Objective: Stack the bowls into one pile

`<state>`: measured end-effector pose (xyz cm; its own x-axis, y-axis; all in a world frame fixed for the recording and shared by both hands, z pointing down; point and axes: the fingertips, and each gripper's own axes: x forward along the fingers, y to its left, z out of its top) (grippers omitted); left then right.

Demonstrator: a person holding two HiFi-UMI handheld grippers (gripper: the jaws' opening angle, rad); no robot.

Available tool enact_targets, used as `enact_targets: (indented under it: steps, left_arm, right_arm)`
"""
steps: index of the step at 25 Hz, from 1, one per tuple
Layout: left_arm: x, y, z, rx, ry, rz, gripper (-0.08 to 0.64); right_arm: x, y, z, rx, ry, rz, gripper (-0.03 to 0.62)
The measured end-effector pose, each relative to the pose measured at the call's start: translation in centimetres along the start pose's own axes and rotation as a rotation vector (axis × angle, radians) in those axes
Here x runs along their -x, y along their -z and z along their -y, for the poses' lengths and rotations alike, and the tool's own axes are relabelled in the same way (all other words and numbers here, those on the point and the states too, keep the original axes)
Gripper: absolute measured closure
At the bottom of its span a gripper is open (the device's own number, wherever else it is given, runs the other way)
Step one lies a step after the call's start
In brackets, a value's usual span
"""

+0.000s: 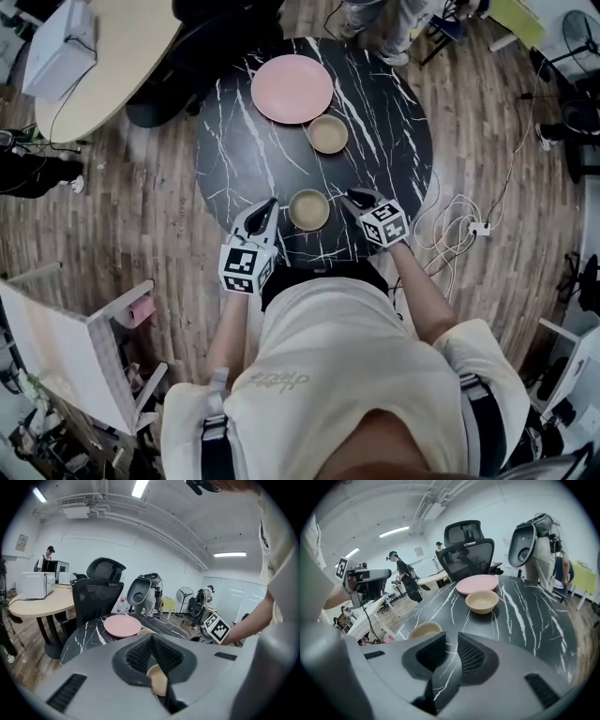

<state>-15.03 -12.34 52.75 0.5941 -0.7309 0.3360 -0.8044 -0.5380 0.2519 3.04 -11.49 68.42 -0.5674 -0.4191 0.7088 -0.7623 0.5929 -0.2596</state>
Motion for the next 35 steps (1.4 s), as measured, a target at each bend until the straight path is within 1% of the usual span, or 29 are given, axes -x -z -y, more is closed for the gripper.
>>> enact_targets:
  steps: [6, 11, 16, 19, 23, 28, 32, 33, 35]
  left_arm:
    - [-1.0, -1.8, 2.4, -0.037, -0.005, 0.012, 0.543]
    - [-1.4, -2.6, 3.8, -0.087, -0.023, 0.008, 0.543]
    - [-1.7, -3.0, 4.5, -0.085, -0.067, 0.013, 0.543]
    - [-2.0, -3.3, 4.1, -0.083, -0.116, 0.020, 0.543]
    - [-2.1, -2.6, 3.2, -0.049, -0.190, 0.018, 0.543]
    - [-2.4, -2.0, 2.4, -0.013, -0.256, 0.016, 0.543]
    - [-2.9, -1.8, 2.0, 0.065, -0.277, 0.027, 0.543]
    - [-3.1, -1.6, 2.1, 0.073, -0.279, 0.024, 0.543]
    - [-3.5, -1.4, 2.2, 0.062, -0.280, 0.011, 0.543]
  right_arm:
    - [3.0, -1.2, 2.8, -0.002, 0.026, 0.067, 0.512]
    - [4.1, -3.0, 4.7, 0.005, 0.033, 0.125, 0.512]
    - [4.5, -4.3, 6.6, 0.009, 0.035, 0.159, 0.512]
    - [4.0, -5.2, 7.8, 0.018, 0.033, 0.177, 0.512]
    - [2.8, -5.8, 9.0, 0.027, 0.015, 0.179, 0.512]
    - [1.0, -6.2, 10.5, 0.018, -0.010, 0.176, 0.512]
    - [-0.1, -6.4, 11.6, 0.017, -0.022, 0.173, 0.509]
    - [-0.5, -6.5, 11.9, 0.019, -0.027, 0.168, 0.508]
    - [-1.2, -6.8, 12.3, 0.028, -0.034, 0.159, 0.508]
